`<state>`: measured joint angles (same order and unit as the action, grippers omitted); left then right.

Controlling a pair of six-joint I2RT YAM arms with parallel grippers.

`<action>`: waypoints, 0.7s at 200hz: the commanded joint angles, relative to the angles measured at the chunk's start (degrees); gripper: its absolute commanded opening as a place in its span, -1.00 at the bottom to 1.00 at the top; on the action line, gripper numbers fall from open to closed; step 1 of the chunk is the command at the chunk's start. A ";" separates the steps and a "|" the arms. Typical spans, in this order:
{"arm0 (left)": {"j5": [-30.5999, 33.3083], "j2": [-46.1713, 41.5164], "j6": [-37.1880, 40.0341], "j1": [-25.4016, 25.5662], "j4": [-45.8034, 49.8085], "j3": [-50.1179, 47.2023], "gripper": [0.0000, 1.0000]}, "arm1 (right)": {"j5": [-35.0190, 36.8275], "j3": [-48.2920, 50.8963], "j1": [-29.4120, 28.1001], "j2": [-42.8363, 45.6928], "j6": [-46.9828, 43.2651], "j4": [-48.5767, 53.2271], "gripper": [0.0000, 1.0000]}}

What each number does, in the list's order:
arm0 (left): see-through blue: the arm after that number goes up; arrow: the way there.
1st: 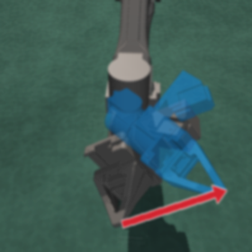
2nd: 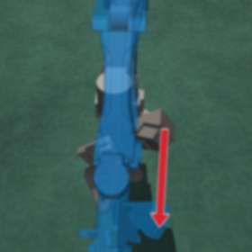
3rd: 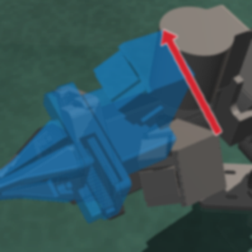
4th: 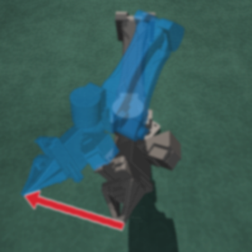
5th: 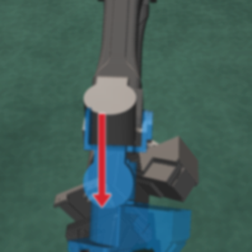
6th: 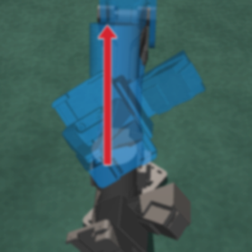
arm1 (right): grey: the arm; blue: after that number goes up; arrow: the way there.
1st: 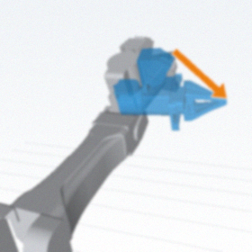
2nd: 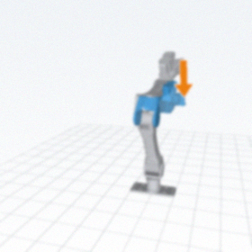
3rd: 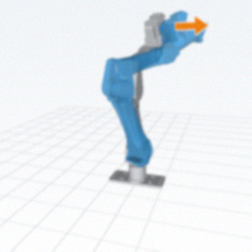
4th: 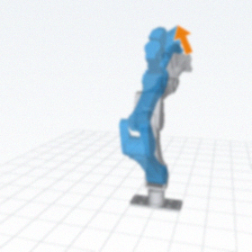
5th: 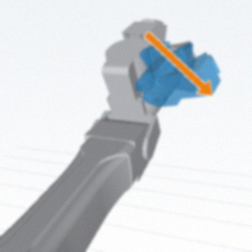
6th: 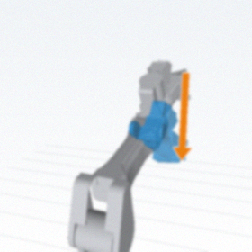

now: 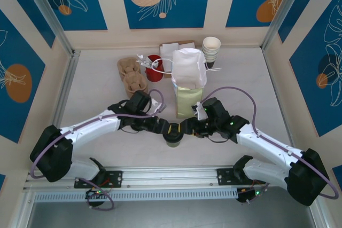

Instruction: Pack the takeout coffee

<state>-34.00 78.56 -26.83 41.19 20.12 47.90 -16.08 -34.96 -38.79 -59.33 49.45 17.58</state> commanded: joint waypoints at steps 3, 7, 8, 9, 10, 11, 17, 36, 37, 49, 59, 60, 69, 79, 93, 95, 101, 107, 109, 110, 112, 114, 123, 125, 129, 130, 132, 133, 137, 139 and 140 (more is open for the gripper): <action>-0.46 0.72 0.99 1.07 -0.09 -0.44 0.19 | 0.69 -2.21 -0.50 -0.34 -1.47 1.62 0.03; -0.37 0.80 0.99 1.06 -0.13 -0.48 0.19 | 0.69 -2.15 -0.50 -0.35 -1.50 1.58 0.03; -0.37 0.80 0.99 1.07 -0.11 -0.50 0.19 | 0.69 -2.13 -0.48 -0.35 -1.47 1.58 0.03; -0.41 0.80 0.99 1.12 -0.18 -0.52 0.19 | 0.69 -2.18 -0.49 -0.35 -1.51 1.58 0.03; -0.43 0.80 0.99 1.11 -0.17 -0.52 0.19 | 0.69 -2.20 -0.50 -0.35 -1.53 1.58 0.03; -0.40 0.84 0.99 1.14 -0.17 -0.52 0.19 | 0.69 -2.21 -0.50 -0.35 -1.54 1.58 0.03; -0.41 0.93 1.03 1.16 -0.13 -0.53 0.19 | 0.74 -2.14 -0.50 -0.43 -1.55 1.58 0.03; -0.41 1.04 1.08 1.33 -0.23 -0.33 0.18 | 0.78 -2.14 -0.57 -0.65 -1.63 1.75 0.03; -0.39 1.01 1.08 1.34 -0.29 -0.34 0.18 | 0.83 -2.13 -0.58 -0.68 -1.59 1.75 0.03; -0.38 1.14 0.99 1.36 -0.42 -0.01 0.18 | 0.85 -2.17 -0.59 -0.66 -1.78 1.95 0.03; -0.53 1.29 0.95 1.39 -0.59 0.32 0.18 | 1.11 -2.24 -0.59 -0.75 -1.89 2.08 0.03; -0.54 1.27 0.93 1.41 -0.60 0.34 0.18 | 1.12 -2.23 -0.59 -0.77 -1.90 2.14 0.03; -0.64 1.33 0.90 1.46 -0.60 0.66 0.19 | 1.45 -2.31 -0.59 -0.81 -2.11 2.43 0.03; -0.72 1.27 0.91 1.44 -0.46 0.95 0.19 | 1.92 -2.35 -0.65 -0.81 -2.27 2.84 0.02; -0.63 1.03 0.99 1.43 -0.43 1.26 0.22 | 2.50 -2.40 -0.72 -0.79 -2.44 3.31 0.00; -0.63 1.01 0.99 1.46 -0.43 1.30 0.22 | 2.55 -2.39 -0.75 -0.79 -2.50 3.31 0.00; -0.66 0.91 1.03 1.45 -0.31 1.39 0.24 | 2.78 -2.42 -0.77 -0.80 -2.61 3.42 0.00; -0.60 0.76 0.97 1.47 -0.18 1.54 0.25 | 2.97 -2.41 -0.84 -0.79 -2.63 3.51 -0.01; -0.60 0.72 0.94 1.40 -0.10 1.57 0.25 | 3.04 -2.42 -0.85 -0.79 -2.63 3.51 -0.02; -0.57 0.67 0.96 1.42 -0.09 1.62 0.26 | 3.06 -2.41 -0.85 -0.79 -2.62 3.51 -0.02; -0.59 0.66 0.94 1.43 -0.06 1.66 0.26 | 3.13 -2.40 -0.83 -0.79 -2.68 3.58 -0.02; -0.56 0.57 0.96 1.44 -0.05 1.67 0.27 | 3.19 -2.46 -0.85 -0.83 -2.62 3.59 -0.03; -0.30 0.17 0.90 1.41 0.03 1.71 0.29 | 3.31 -2.33 -0.85 -0.87 -2.75 3.59 -0.03; -0.24 0.11 0.86 1.41 0.08 1.68 0.29 | 3.32 -2.32 -0.90 -0.87 -2.72 3.60 -0.03; -0.15 -0.08 0.82 1.37 0.16 1.73 0.30 | 3.33 -2.34 -0.89 -0.88 -2.74 3.68 -0.03; -0.08 -0.08 0.82 1.40 0.13 1.75 0.30 | 3.40 -2.35 -0.92 -0.89 -2.81 3.68 -0.04; -0.03 -0.21 0.81 1.43 0.17 1.80 0.31 | 3.41 -2.37 -0.93 -0.88 -2.80 3.69 -0.04; 0.02 -0.28 0.81 1.39 0.18 1.82 0.31 | 3.41 -2.34 -0.94 -0.88 -2.79 3.69 -0.04; 0.07 -0.41 0.88 1.36 0.38 1.85 0.32 | 3.47 -2.32 -1.02 -0.90 -2.78 3.77 -0.04; 0.14 -0.51 0.87 1.37 0.47 1.78 0.32 | 3.57 -2.31 -1.03 -0.92 -2.78 3.84 -0.04; 0.19 -0.52 0.89 1.41 0.50 1.81 0.32 | 3.58 -2.31 -1.03 -0.90 -2.83 3.85 -0.04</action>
<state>-34.00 79.35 -26.83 41.93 19.73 48.05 -14.04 -35.68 -39.33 -59.59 47.97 19.18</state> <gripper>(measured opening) 0.652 0.482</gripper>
